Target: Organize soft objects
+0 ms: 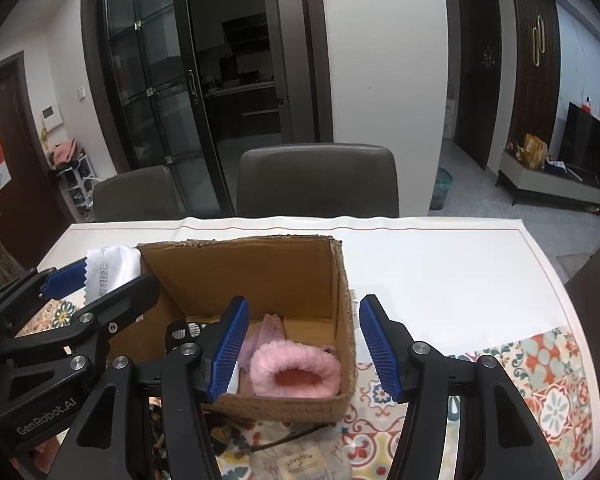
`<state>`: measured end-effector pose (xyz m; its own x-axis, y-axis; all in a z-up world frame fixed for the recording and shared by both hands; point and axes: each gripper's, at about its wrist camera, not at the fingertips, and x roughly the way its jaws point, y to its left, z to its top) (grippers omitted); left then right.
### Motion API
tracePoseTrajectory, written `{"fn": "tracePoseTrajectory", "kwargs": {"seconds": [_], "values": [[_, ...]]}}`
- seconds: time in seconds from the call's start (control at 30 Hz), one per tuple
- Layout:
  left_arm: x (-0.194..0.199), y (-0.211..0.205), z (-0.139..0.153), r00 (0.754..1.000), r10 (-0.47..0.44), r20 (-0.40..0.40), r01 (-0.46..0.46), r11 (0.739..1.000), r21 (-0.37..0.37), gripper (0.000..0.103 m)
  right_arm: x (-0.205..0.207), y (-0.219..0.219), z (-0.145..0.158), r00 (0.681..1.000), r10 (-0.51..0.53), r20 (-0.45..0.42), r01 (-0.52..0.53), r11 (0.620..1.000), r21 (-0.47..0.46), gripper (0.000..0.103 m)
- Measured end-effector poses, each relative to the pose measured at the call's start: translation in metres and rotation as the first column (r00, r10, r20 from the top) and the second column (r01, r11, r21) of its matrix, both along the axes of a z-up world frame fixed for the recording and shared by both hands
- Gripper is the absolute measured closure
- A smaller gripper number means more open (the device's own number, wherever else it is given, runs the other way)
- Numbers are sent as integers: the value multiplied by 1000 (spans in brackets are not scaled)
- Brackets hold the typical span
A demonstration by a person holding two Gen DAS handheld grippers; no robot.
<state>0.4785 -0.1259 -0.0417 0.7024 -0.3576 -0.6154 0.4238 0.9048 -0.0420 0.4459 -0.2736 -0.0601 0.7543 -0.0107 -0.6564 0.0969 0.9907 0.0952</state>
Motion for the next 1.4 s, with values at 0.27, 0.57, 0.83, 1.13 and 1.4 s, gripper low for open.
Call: {"fn": "tracePoseTrajectory", "kwargs": {"seconds": [0.27, 0.57, 0.83, 1.13, 1.4], "values": [[-4, 1, 0, 998, -29, -49, 28, 999, -23, 36, -12, 1, 8, 1000, -24, 14, 25, 999, -40, 45], [14, -22, -6, 985, -69, -160, 85, 992, 95, 26, -1, -17, -3, 991, -84, -99, 80, 996, -42, 45], [32, -43, -19, 955, -59, -289, 137, 956, 259, 19, 6, -29, -7, 982, -112, -151, 107, 993, -41, 45], [27, -41, -13, 953, -21, -304, 127, 934, 333, 19, 0, -30, -4, 978, -126, -167, 123, 992, -27, 45], [1, -23, 9, 979, 1, -202, 61, 953, 298, 19, -19, -18, 6, 986, -106, -128, 107, 994, -5, 45]]}}
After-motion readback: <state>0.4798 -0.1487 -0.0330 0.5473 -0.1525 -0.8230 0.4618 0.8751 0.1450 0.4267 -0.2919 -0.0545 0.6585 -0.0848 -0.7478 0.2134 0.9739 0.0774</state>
